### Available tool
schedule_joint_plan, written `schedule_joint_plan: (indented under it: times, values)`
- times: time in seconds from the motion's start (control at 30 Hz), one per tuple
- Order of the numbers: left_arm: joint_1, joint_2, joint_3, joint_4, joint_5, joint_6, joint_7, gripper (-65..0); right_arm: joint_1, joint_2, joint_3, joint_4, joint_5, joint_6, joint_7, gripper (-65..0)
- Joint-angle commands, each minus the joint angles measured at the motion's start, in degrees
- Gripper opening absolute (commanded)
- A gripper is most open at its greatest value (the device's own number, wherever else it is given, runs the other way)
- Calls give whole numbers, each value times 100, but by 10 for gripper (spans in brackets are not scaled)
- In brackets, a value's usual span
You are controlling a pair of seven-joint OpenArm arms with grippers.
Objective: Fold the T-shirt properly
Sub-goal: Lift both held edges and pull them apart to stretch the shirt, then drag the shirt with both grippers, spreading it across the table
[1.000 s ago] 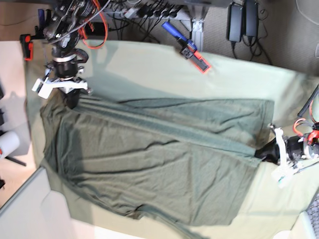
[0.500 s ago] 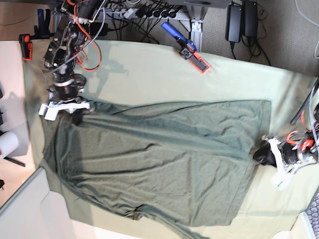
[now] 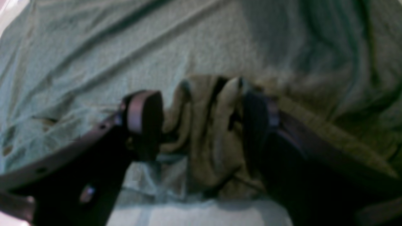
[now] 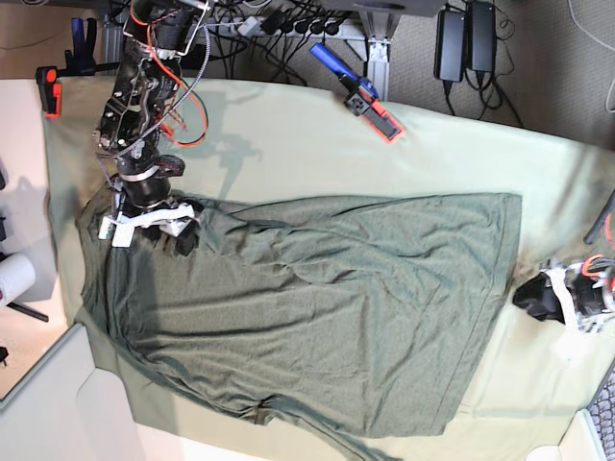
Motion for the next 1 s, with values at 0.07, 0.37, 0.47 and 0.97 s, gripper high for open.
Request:
schedule_joint_plan:
  times: [0.07,0.37,0.47,0.97]
  values:
    - [323,-343,-42,822,-127,-67,61,-345,90,83,127,177,284,46,-7,-245]
    - [2190,-791,-24,3314,636,-67,-205,-345,52,83,428,297,348,46,-260,-245]
    - [2376,-767,-28,3252,1290,302,-479,-345,-39,85,428,297,343,46,-260,-245]
    - [2396,186,-793,1956,-153,717,44,-344,-306,81,428,297,365,46,-256,-245]
